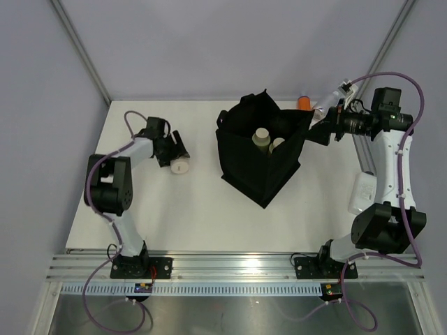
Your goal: Place the personal care products into the canvas bag
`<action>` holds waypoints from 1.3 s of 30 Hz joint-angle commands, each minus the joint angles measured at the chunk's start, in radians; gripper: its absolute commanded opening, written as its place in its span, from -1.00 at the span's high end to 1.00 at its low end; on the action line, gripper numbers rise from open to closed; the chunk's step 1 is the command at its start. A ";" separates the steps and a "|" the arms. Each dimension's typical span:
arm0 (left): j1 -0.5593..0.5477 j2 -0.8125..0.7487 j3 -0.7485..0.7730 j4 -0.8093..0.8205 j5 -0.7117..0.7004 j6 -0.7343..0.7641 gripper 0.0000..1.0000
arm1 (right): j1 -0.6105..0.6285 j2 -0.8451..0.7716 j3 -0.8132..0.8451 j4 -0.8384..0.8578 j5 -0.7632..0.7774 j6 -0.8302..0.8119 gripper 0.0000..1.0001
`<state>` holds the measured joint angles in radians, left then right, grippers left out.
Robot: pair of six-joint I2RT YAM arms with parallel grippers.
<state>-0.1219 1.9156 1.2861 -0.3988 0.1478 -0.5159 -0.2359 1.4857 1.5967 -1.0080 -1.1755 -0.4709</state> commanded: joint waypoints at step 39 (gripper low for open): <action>-0.415 -0.319 0.473 0.295 0.302 -0.074 1.00 | -0.045 0.028 0.023 -0.106 -0.089 -0.020 -0.96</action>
<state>-0.4839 1.4967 1.6028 -0.1131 0.5415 -0.7448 -0.2760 1.5227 1.6001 -1.0870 -1.2797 -0.4480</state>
